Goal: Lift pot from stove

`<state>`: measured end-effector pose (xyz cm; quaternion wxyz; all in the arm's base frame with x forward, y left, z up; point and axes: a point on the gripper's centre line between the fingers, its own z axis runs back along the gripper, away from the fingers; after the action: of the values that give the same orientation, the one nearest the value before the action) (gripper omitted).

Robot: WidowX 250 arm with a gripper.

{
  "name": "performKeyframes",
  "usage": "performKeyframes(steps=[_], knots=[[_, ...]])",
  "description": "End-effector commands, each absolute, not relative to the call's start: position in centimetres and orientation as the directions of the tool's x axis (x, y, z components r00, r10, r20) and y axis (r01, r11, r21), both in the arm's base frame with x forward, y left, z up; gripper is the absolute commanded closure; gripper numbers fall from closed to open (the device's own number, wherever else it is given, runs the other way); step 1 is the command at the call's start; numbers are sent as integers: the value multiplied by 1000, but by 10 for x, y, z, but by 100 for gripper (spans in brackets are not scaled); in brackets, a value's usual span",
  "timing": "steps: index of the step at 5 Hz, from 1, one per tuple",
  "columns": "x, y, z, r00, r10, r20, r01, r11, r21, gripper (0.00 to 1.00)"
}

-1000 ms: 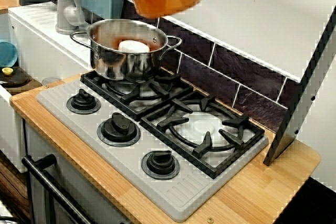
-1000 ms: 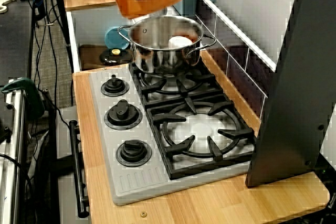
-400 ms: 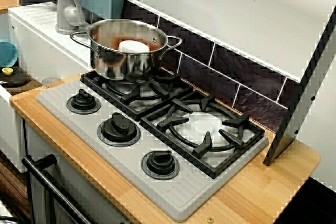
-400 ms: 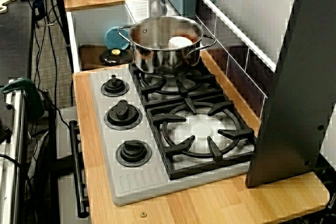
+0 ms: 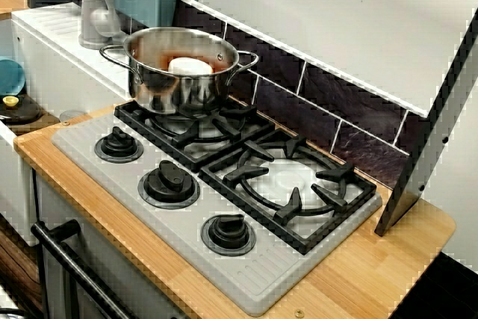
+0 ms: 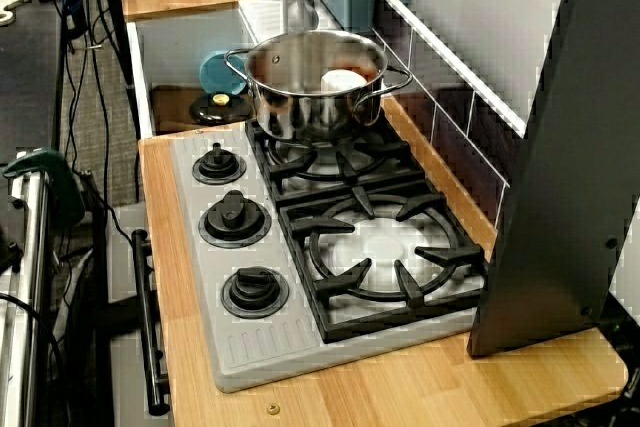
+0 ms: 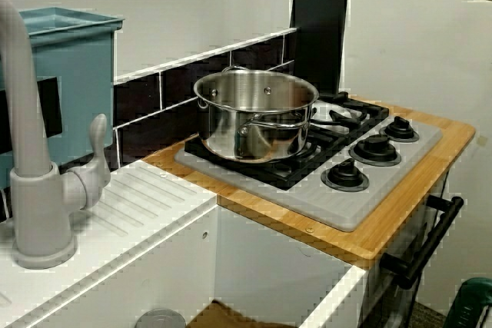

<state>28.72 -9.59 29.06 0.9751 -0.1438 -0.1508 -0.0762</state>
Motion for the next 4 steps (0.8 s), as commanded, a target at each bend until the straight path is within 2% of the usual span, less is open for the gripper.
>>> performKeyframes(steps=[1, 4], knots=[[279, -96, 316, 915, -91, 393, 207, 942, -263, 100], [277, -93, 315, 919, -82, 385, 198, 942, -271, 100]])
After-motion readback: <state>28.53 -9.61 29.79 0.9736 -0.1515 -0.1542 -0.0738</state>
